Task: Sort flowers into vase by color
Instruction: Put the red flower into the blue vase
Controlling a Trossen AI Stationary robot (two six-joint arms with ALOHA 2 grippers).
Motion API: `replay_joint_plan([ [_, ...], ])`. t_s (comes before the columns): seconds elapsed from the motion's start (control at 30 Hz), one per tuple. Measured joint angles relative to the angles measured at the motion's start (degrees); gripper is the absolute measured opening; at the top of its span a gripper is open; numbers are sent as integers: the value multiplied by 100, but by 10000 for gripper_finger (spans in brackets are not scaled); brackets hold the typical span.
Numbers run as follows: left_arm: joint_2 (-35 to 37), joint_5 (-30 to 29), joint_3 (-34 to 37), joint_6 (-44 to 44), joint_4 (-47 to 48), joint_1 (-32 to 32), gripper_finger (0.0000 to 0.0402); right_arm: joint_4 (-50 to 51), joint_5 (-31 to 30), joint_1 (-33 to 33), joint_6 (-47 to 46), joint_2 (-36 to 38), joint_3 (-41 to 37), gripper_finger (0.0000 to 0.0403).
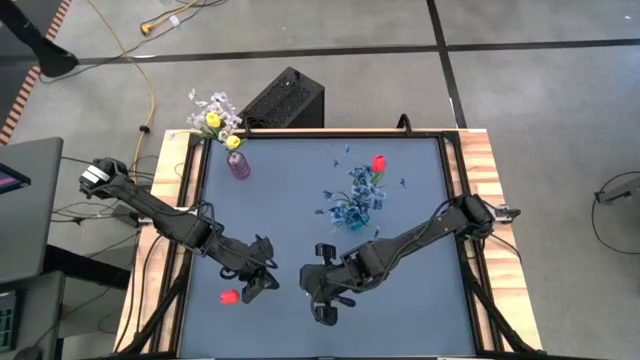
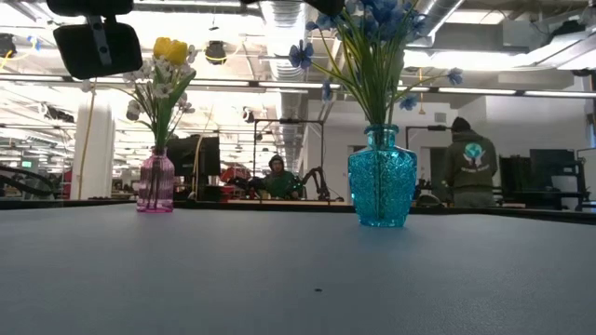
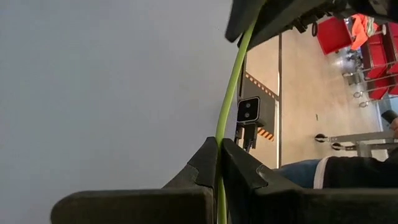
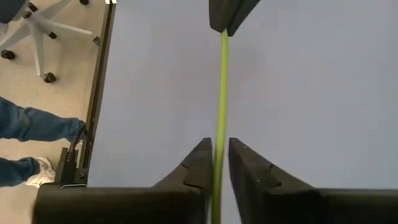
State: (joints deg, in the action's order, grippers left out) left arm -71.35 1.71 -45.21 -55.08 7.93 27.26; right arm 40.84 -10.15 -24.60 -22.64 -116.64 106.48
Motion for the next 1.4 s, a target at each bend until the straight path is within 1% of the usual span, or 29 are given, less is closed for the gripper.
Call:
replay_joint_plan([
  [0.13,2,-61,0,82,1,41,0,1,4,0,-1,2,0,29],
  [0.23,2,-188,0,165,-66,93,3,18,94,0,-22,4,0,26],
  [0.3,2,-207,0,344,-252,136,14,65,217,-6,-155,11,0,26],
  [0.4,39,-200,0,598,-537,176,42,223,555,-50,-290,12,-1,26],
  [0.5,174,-168,0,864,-751,194,74,246,557,-190,-360,48,-11,26],
  [0.57,365,-173,0,1118,-895,196,92,296,533,-314,-420,152,-9,26],
  [0.67,819,-327,0,1760,-1275,198,110,286,208,-528,-420,362,-10,26],
  [0.77,1427,-969,-3,2434,-1555,275,116,90,16,-699,-402,744,-193,26],
  [0.83,1809,-1574,-9,2798,-1587,335,115,-215,-7,-795,-391,1085,-456,26],
  [0.93,2172,-2369,117,3083,-1527,399,112,-1253,-61,-921,-216,1607,-1024,26],
  [0.97,2233,-2553,203,3106,-1525,399,111,-1733,-121,-951,-126,1782,-1250,26],
  [1.03,2241,-2745,410,3084,-1665,397,109,-2698,-477,-984,7,2107,-1688,26],
  [1.07,2188,-2772,528,3052,-1903,397,108,-3120,-687,-979,51,2250,-1879,26],
  [1.1,2076,-2760,651,3044,-2339,397,108,-3558,-909,-935,102,2366,-2066,26],
  [1.17,1728,-2644,843,3135,-3436,399,107,-4233,-1177,-805,98,2517,-2349,26],
  [1.27,1057,-2318,884,3660,-5130,393,107,-4756,-1393,-527,-73,2512,-2529,26],
  [1.33,652,-2295,745,4066,-5833,372,107,-5056,-1493,-360,-91,2425,-2529,26],
  [1.4,373,-2298,588,4467,-6148,337,107,-5413,-1542,-230,-105,2342,-2527,26],
])
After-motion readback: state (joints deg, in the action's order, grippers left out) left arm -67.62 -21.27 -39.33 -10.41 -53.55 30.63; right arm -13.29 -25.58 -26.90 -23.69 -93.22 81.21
